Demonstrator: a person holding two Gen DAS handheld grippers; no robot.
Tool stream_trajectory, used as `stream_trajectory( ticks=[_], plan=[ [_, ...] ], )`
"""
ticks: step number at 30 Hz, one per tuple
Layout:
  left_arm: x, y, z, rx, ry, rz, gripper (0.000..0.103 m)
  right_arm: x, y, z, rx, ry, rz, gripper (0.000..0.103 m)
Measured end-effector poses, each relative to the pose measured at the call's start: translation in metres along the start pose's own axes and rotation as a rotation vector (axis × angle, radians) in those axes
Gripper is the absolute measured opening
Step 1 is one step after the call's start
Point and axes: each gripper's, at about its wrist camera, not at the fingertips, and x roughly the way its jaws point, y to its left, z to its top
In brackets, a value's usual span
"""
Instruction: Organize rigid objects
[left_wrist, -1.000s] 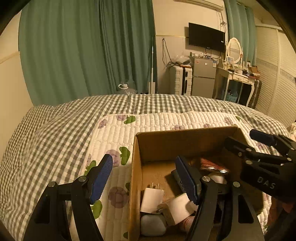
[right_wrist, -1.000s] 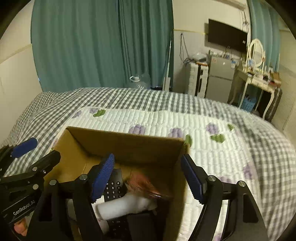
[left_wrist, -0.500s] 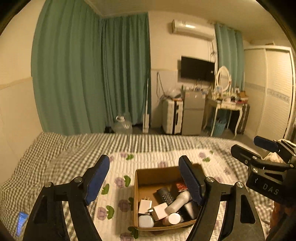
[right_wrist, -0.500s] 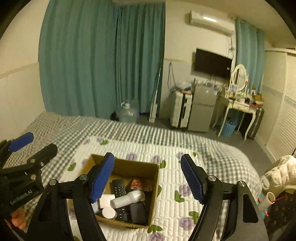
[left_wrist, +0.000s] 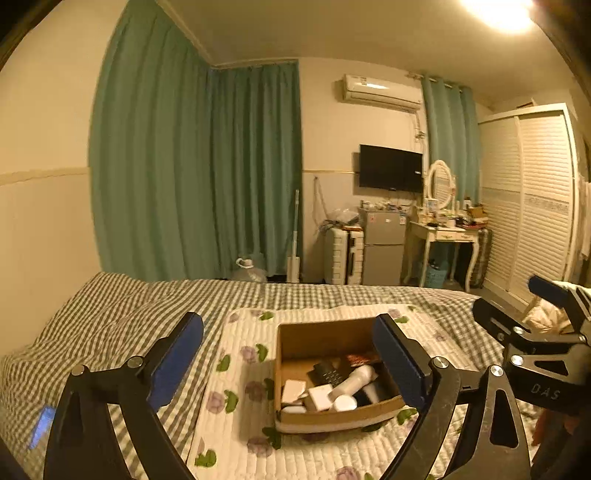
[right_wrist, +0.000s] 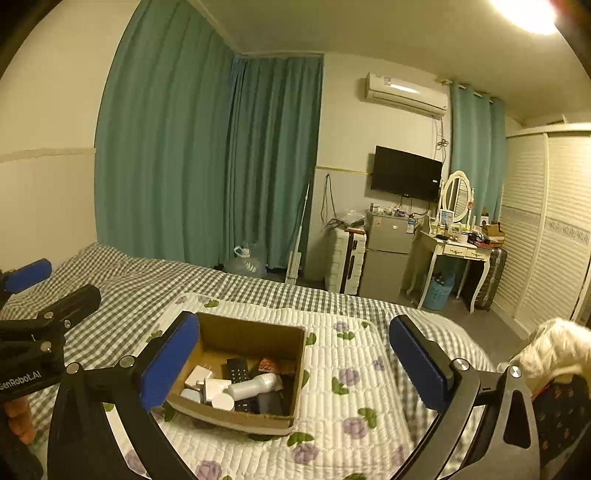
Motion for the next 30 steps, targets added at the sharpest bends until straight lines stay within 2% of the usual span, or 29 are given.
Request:
stream_trajectory(
  ticks=[2, 4, 9, 14, 17, 30],
  plan=[
    [0.004, 0.003, -0.02, -0.006, 0.012, 0.002, 0.095, 0.0, -0.002, -0.02, 0.029, -0.021, 0.013, 0.103],
    [0.013, 0.003, -0.035, -0.001, 0.043, 0.035, 0.095, 0.006, -0.002, -0.04, 0.051, -0.013, 0.025, 0.103],
    [0.019, 0.004, -0.055, 0.001, 0.027, 0.032, 0.095, 0.023, -0.008, -0.072, 0.086, 0.025, 0.023, 0.103],
    [0.027, -0.008, -0.068, 0.051, 0.034, 0.028, 0.095, 0.027, -0.014, -0.084, 0.093, 0.035, 0.017, 0.103],
    [0.029, -0.009, -0.072, 0.037, 0.044, 0.005, 0.095, 0.032, -0.017, -0.089, 0.104, 0.043, 0.018, 0.103],
    [0.036, -0.014, -0.08, 0.043, 0.078, -0.009, 0.095, 0.032, -0.019, -0.092, 0.094, 0.053, 0.011, 0.103]
  ],
)
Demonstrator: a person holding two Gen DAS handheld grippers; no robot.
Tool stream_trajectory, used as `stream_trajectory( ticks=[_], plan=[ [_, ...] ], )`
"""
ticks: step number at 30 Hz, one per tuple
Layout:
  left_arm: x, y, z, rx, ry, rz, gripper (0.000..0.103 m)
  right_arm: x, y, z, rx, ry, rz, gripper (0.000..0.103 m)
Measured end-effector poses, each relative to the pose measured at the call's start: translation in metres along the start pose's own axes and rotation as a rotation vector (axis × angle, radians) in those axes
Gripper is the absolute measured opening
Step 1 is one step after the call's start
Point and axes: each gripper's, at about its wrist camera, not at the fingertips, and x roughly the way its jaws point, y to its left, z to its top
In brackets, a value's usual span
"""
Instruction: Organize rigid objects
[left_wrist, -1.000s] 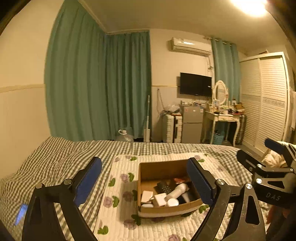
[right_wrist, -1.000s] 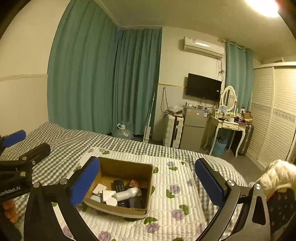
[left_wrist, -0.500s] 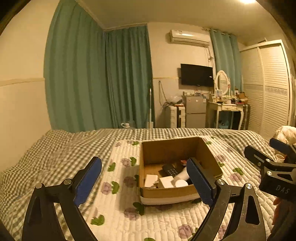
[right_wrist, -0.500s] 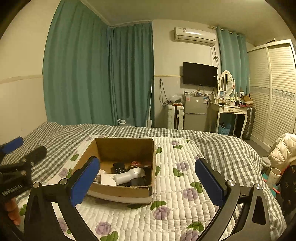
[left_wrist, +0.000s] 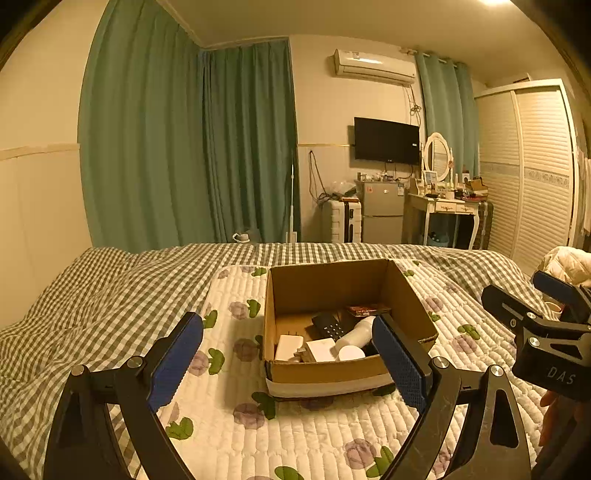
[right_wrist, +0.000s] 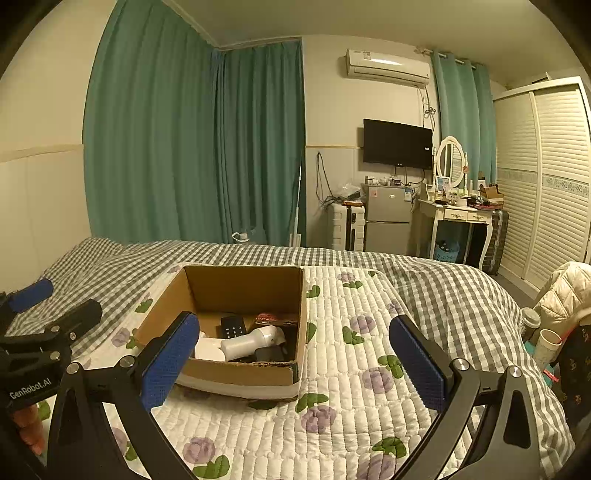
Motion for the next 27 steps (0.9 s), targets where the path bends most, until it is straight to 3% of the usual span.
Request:
stream_trajectory(
  ticks=[27],
  plan=[
    [0.001, 0.006, -0.002, -0.011, 0.023, 0.014, 0.095, 0.01, 0.006, -0.004, -0.029, 0.034, -0.002, 0.103]
  ],
)
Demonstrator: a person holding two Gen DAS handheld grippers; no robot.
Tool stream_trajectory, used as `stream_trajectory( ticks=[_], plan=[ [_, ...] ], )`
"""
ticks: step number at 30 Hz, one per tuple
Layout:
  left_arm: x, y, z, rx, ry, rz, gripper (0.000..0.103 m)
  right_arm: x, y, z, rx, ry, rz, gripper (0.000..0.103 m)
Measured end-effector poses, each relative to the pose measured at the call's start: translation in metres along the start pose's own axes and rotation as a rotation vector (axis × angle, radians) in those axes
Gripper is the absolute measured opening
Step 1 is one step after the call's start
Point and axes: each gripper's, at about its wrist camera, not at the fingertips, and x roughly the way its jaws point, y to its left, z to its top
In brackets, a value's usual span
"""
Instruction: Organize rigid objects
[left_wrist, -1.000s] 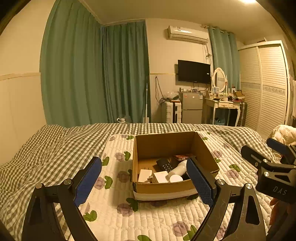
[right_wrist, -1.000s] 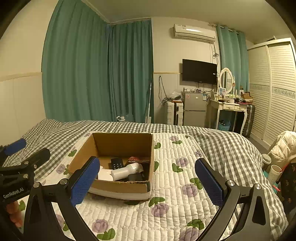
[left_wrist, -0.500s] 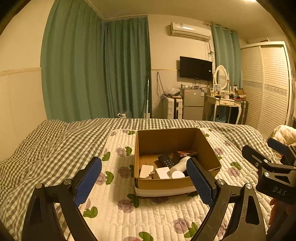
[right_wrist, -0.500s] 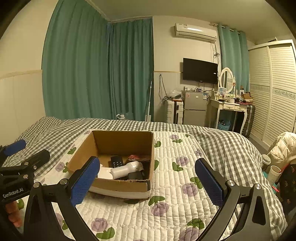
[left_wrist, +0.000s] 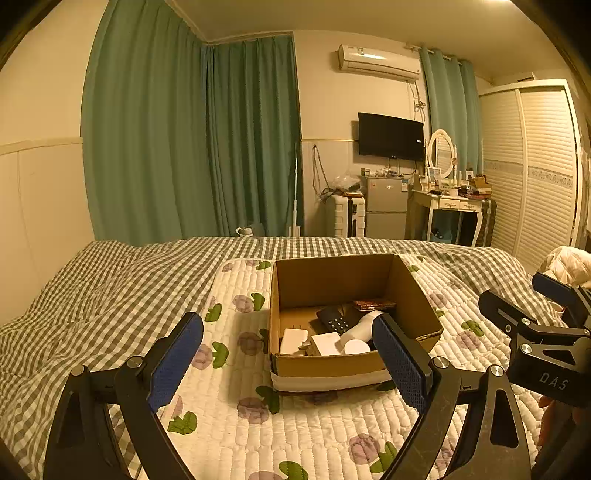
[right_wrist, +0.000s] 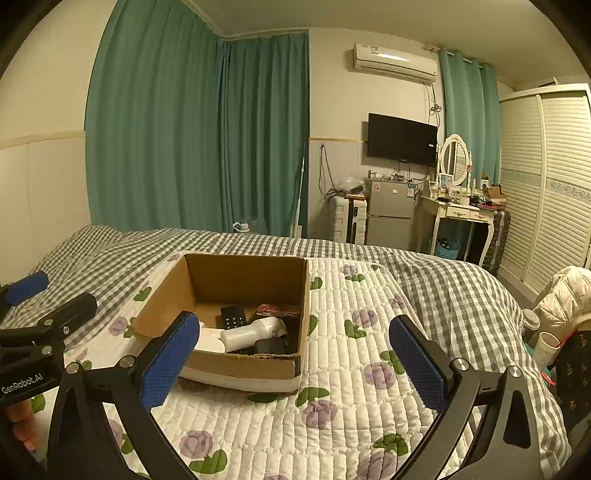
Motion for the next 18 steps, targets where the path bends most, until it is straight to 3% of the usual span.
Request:
stream_trajectory(
  ticks=[18],
  plan=[
    [-0.0003, 0.0041, 0.0003, 0.003, 0.001, 0.009, 0.095, -0.0014, -0.002, 0.0007, 0.003, 0.001, -0.003, 0.103]
  ],
)
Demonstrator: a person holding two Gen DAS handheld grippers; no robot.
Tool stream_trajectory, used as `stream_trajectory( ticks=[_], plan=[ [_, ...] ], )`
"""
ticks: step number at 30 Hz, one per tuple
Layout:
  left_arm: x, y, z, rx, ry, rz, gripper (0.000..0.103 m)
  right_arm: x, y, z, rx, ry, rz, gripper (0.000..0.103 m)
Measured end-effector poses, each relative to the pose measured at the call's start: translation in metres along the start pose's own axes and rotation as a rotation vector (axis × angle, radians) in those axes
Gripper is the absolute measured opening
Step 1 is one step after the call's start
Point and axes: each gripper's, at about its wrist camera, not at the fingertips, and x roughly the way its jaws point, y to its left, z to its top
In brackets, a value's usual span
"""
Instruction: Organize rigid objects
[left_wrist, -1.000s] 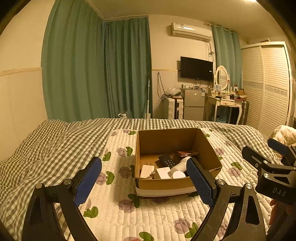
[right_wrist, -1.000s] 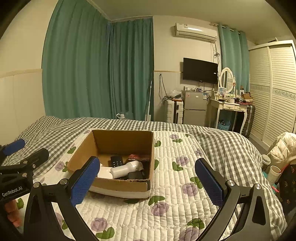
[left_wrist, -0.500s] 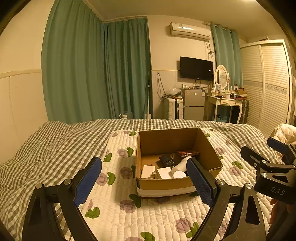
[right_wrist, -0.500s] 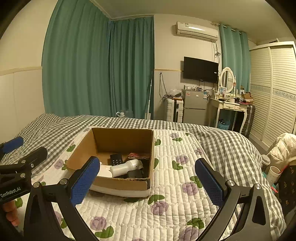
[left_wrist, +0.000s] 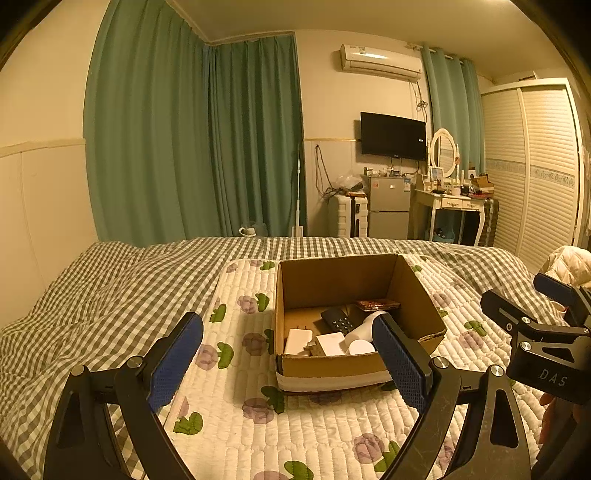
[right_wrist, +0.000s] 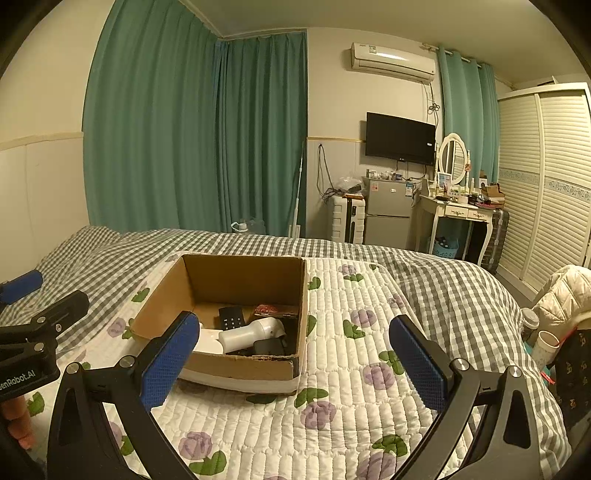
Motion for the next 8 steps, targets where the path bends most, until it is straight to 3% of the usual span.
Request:
stream_trajectory(
  ticks=[8],
  plan=[
    [0.0008, -0.0002, -0.0019, 0.017, 0.002, -0.006, 0.095, -0.0004, 0.001, 0.0012, -0.003, -0.002, -0.001, 0.103]
  ],
)
